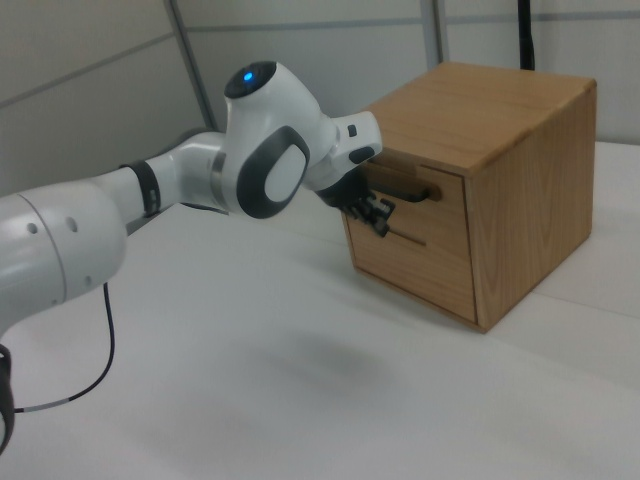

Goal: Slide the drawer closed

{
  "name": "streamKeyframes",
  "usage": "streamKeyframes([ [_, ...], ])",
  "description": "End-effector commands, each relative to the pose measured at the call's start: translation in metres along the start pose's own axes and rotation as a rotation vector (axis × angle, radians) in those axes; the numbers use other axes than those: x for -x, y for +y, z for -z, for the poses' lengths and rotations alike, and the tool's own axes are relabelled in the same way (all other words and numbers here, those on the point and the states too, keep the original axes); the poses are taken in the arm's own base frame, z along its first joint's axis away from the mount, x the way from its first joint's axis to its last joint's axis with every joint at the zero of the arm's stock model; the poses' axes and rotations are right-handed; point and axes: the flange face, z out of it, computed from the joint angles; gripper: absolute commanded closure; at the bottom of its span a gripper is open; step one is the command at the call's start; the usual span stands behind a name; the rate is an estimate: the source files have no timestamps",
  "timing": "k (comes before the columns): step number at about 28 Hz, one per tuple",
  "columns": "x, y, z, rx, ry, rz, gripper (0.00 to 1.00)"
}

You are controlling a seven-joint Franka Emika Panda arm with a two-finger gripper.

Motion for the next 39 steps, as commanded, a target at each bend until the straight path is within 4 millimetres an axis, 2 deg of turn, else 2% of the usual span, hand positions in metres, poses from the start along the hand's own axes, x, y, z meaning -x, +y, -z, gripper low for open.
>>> streamKeyframes([
  [1, 0.021, -0.002, 0.026, 0.019, -0.151, 0.004, 1.00],
  [8, 0.042, -0.002, 0.056, 0.030, -0.296, 0.002, 1.00],
  [11, 0.050, -0.002, 0.067, 0.032, -0.349, 0.012, 0.96],
  [12, 0.055, -0.002, 0.073, 0.035, -0.377, 0.016, 0.90],
  [16, 0.062, -0.004, 0.086, 0.031, -0.417, 0.045, 0.84],
  [19, 0.067, -0.006, 0.094, 0.028, -0.442, 0.065, 0.67],
  [20, 0.067, -0.006, 0.096, 0.028, -0.442, 0.065, 0.56],
  [21, 0.067, -0.006, 0.098, 0.028, -0.440, 0.064, 0.38],
  [22, 0.067, -0.006, 0.102, 0.027, -0.434, 0.063, 0.00],
  [27, 0.067, -0.010, 0.103, 0.028, -0.432, 0.074, 0.00],
  [39, 0.067, -0.007, 0.098, 0.026, -0.435, 0.082, 0.00],
])
